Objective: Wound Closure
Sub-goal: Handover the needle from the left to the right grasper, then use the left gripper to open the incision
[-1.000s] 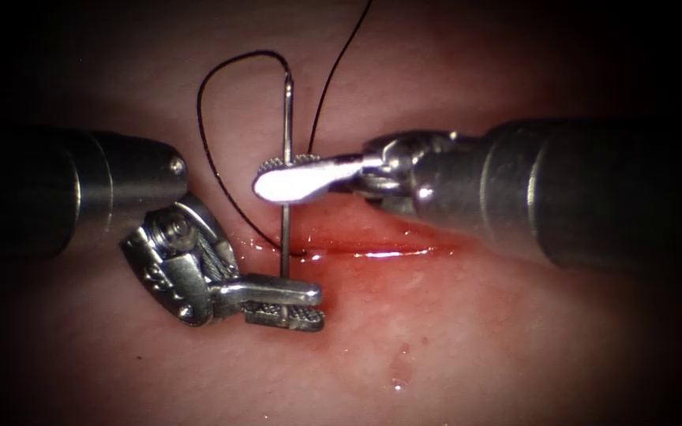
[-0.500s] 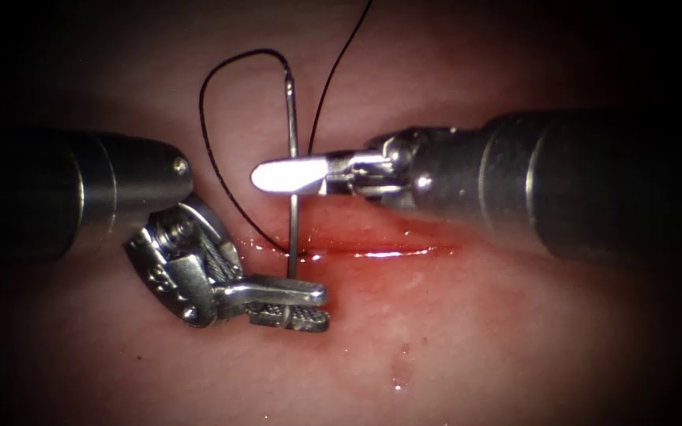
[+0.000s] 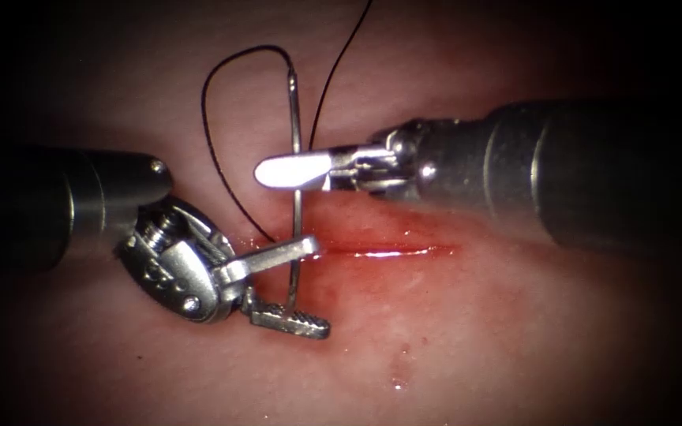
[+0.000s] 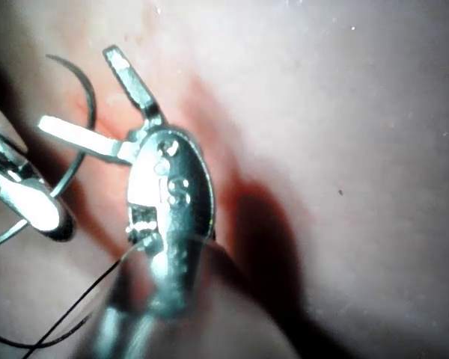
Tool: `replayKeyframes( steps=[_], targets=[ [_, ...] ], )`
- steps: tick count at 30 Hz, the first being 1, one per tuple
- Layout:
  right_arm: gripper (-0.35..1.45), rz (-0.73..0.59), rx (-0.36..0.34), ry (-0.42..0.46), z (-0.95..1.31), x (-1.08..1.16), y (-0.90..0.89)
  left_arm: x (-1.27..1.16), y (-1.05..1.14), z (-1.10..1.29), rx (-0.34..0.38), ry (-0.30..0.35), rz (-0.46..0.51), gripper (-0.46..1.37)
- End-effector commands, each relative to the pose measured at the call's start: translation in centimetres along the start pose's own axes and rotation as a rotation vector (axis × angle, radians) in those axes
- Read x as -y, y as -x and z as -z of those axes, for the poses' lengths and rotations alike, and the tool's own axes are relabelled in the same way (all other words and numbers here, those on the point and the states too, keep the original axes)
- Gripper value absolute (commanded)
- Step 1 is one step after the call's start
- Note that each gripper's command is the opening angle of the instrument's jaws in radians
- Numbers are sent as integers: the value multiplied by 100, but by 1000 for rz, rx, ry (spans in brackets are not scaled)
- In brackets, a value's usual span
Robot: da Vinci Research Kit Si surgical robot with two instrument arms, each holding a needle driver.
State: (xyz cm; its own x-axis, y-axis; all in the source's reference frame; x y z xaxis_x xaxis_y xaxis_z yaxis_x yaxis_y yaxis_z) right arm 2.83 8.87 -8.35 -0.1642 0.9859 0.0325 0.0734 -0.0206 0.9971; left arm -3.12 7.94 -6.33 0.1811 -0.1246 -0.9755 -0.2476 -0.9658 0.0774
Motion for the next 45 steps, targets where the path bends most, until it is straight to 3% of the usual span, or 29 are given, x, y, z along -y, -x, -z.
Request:
replayKeyframes(
  steps=[1, 6, 11, 14, 17, 18, 24, 25, 29, 31, 32, 36, 39, 40, 45],
  targets=[
    [-35, 16, -16, 11, 2, 0, 0, -2, 0, 2, 0, 1, 14, 61],
    [-35, 69, -55, 33, 14, -1, -12, -4, -1, 5, -2, 3, 66, 48],
    [-35, 101, -61, 28, 24, 1, -17, -5, -1, 12, 5, -3, 95, 48],
    [-35, 158, -60, 21, 33, 4, -21, -2, -1, 20, 6, -5, 167, 42],
    [-35, 197, -58, 25, 37, 6, -21, 0, -1, 24, 23, -28, 220, 37],
    [-35, 218, -55, 28, 41, 7, -23, 4, -1, 30, 59, -74, 239, 39],
    [-35, 320, -59, 44, 49, 11, -24, 11, -1, 37, 104, -117, 243, 36],
    [-35, 349, -61, 55, 51, 12, -25, 15, -1, 39, 124, -120, 247, 27],
    [-35, 398, -54, 102, 53, 17, -24, 24, -1, 41, 229, -93, 249, 32],
    [-35, 436, -53, 107, 55, 21, -22, 29, -3, 43, 318, -76, 248, 23],
    [-35, 442, -53, 108, 55, 21, -22, 29, -4, 43, 328, -74, 248, 20],
    [-35, 492, -51, 121, 56, 28, -19, 32, -6, 43, 511, -31, 252, 4],
    [-35, 533, -63, 118, 56, 33, -19, 32, -6, 43, 575, -3, 255, -2],
    [-35, 548, -71, 116, 56, 35, -20, 32, -6, 43, 594, 9, 251, -20],
    [-35, 624, -79, 118, 55, 43, -22, 32, -6, 43, 658, 58, 280, -35]
  ],
)
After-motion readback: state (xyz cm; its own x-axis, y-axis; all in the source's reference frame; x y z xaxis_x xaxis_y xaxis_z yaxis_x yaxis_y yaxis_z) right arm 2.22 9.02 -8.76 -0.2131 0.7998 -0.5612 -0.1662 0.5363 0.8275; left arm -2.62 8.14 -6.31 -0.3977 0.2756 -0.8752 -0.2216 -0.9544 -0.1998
